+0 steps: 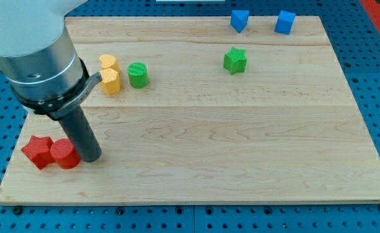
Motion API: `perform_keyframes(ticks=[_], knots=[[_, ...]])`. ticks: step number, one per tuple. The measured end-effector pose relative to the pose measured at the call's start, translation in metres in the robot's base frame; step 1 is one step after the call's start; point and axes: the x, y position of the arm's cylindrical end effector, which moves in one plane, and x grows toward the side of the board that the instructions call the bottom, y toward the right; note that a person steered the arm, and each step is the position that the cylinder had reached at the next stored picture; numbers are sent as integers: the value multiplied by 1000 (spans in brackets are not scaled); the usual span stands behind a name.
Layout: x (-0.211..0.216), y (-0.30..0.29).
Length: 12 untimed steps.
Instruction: Push yellow heart towards the top center
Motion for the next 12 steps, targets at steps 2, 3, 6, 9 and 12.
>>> perform_keyframes(ticks=[2, 3, 6, 9, 12], knots=[[-7, 5], [-7, 5], [-100, -11], [-234, -6], [-263, 152]])
